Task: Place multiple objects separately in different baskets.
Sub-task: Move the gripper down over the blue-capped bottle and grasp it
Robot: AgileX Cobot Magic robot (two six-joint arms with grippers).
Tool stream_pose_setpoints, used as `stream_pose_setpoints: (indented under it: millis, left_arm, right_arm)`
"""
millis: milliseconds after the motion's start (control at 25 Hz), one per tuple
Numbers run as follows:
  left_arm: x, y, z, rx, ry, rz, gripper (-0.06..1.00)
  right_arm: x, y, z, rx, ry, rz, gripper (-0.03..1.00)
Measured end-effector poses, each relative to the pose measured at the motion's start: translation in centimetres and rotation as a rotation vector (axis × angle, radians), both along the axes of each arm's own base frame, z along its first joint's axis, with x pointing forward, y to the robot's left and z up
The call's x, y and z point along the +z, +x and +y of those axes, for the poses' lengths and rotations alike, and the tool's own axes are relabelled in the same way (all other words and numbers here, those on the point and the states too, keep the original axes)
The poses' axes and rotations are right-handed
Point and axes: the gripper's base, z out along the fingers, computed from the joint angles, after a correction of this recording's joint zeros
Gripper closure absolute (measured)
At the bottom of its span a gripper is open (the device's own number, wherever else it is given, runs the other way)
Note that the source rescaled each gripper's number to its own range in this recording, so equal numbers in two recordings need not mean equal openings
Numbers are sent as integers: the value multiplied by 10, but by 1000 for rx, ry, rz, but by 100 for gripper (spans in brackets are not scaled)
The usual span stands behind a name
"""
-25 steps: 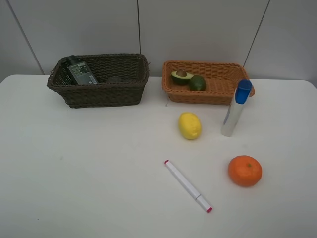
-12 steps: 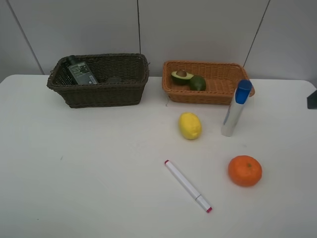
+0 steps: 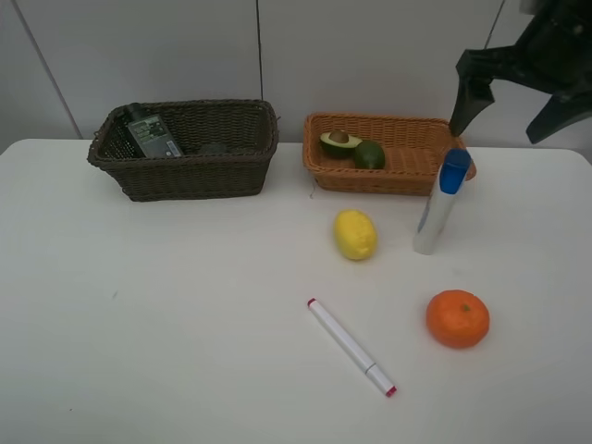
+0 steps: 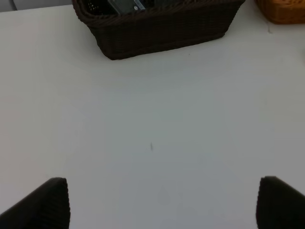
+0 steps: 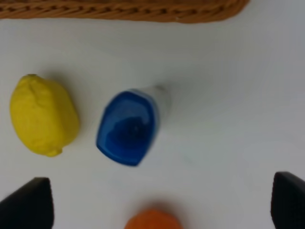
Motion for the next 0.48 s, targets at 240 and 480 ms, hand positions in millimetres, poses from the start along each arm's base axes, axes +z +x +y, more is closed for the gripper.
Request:
stream_pose_setpoints:
  millis: [240, 480]
  left_arm:
    - [0, 0, 0, 0, 0, 0, -6]
    - [0, 0, 0, 0, 0, 0, -6]
  right_arm:
    - [-43, 25, 11, -8, -18, 107, -3]
    - [-87, 42, 15, -11, -36, 191, -3]
